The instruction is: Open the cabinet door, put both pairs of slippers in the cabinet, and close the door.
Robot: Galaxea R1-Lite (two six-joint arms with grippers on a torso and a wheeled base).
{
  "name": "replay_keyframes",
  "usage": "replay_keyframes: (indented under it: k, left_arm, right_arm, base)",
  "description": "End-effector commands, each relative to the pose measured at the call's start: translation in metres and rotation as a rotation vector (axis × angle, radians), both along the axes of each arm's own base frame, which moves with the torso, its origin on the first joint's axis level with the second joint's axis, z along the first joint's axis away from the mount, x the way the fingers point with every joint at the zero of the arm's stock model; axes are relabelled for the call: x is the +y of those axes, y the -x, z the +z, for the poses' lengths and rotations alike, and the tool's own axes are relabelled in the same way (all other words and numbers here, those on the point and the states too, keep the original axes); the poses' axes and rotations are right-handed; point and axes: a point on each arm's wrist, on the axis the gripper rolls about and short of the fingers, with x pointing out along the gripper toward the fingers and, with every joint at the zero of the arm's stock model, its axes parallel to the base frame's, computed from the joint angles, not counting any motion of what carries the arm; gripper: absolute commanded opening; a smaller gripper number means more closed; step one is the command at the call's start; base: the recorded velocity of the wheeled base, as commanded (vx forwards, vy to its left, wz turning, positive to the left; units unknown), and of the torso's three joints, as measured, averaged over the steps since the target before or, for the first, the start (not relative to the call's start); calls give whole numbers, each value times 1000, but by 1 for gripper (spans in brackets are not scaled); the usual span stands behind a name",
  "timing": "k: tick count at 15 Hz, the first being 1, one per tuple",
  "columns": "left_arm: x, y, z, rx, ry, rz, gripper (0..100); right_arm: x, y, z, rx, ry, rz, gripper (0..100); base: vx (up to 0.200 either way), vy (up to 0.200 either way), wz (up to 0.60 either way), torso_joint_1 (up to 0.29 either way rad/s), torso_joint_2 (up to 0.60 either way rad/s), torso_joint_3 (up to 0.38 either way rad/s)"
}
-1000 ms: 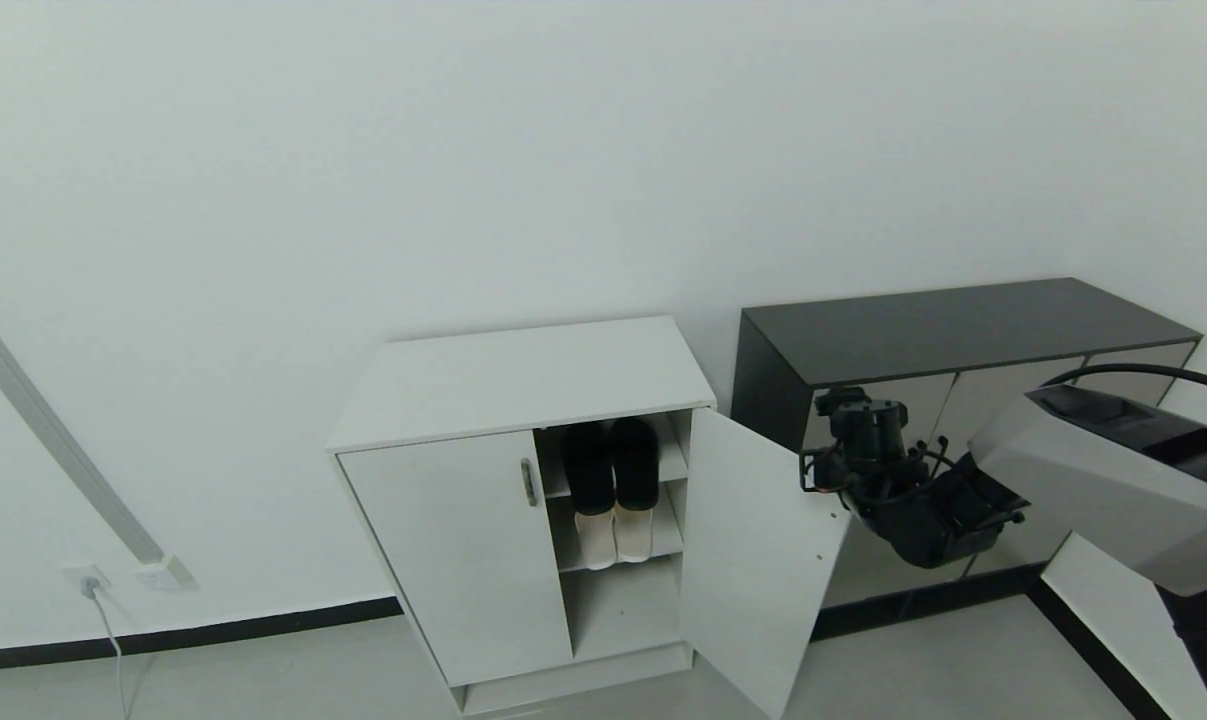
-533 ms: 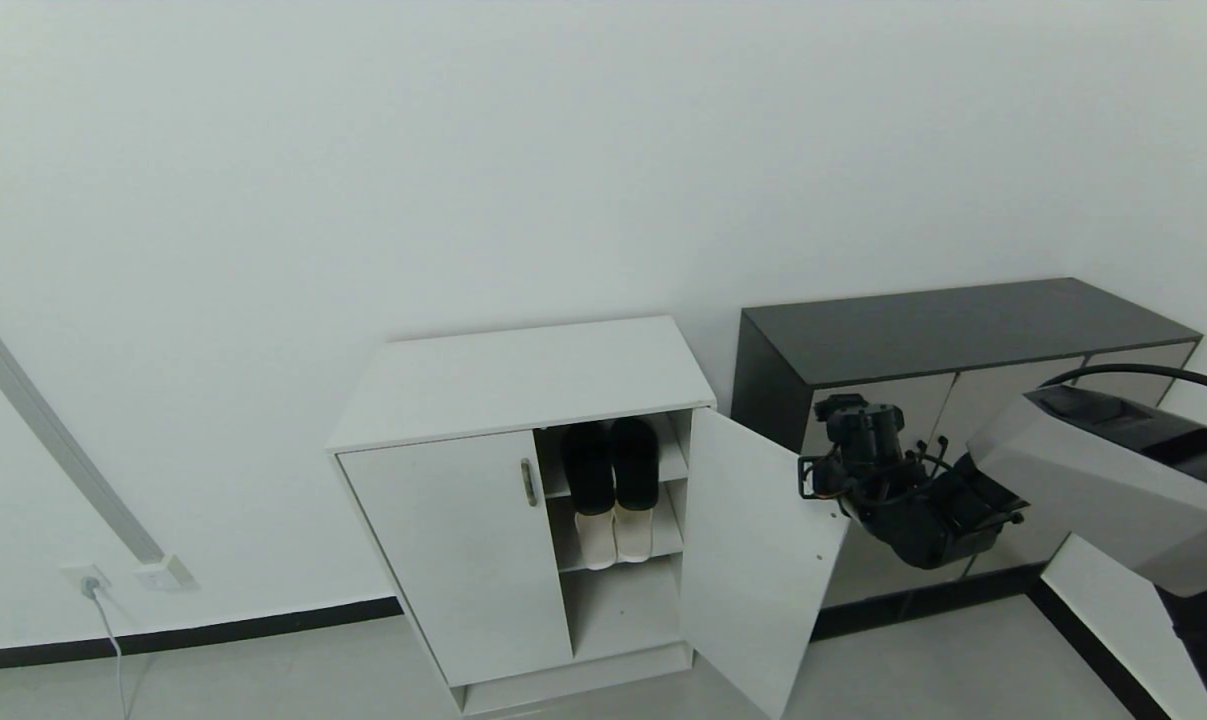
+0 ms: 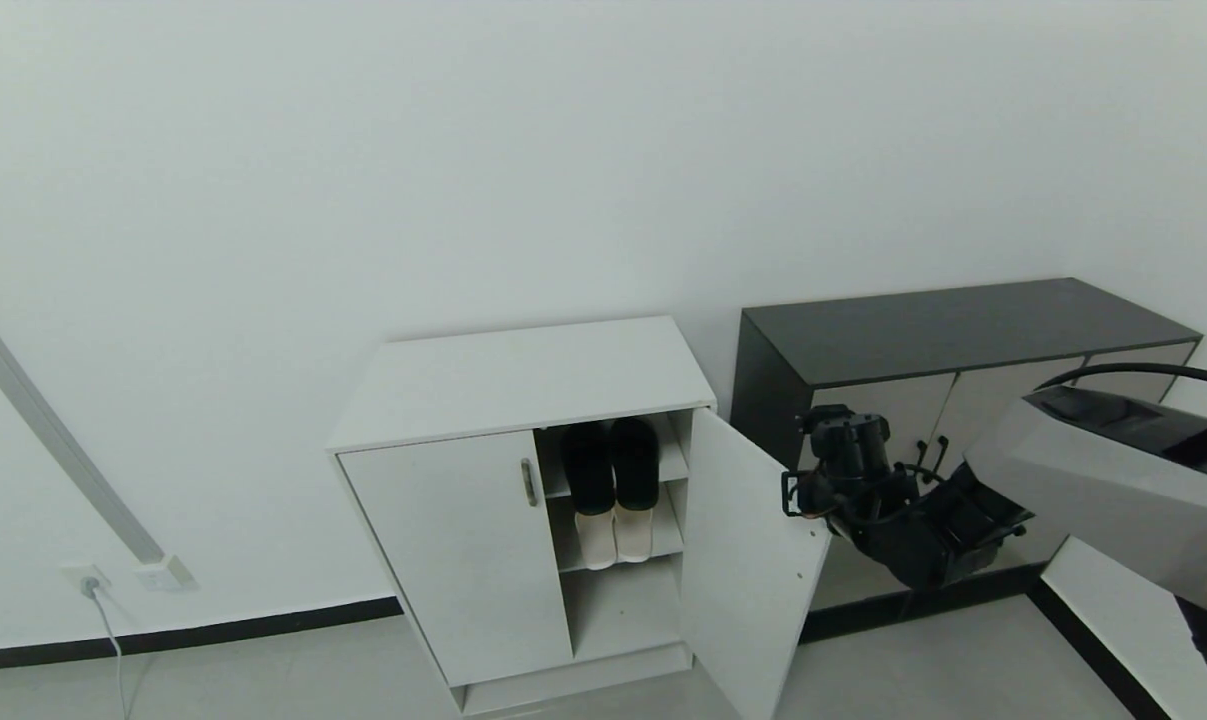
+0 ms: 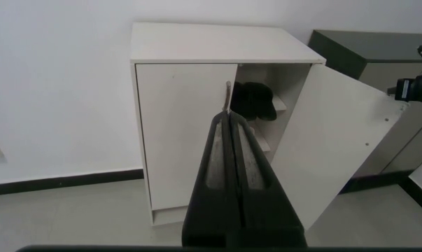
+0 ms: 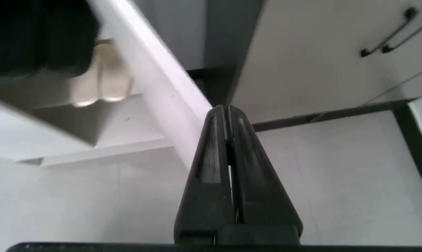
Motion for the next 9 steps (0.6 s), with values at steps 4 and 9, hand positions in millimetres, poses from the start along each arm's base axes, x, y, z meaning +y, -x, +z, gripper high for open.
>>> replay_keyframes:
  k: [4,9]
  left_arm:
    - [0,0,0,1,-1,1,0]
    - [0,0,0,1,0,1,0]
  right_arm:
    - [45,57,39,-29,-41,148,0]
    - [62,85,62,-65,-65,222,0]
  base:
    - [0,0,0,0,0,0]
    - [0,0,0,0,0,0]
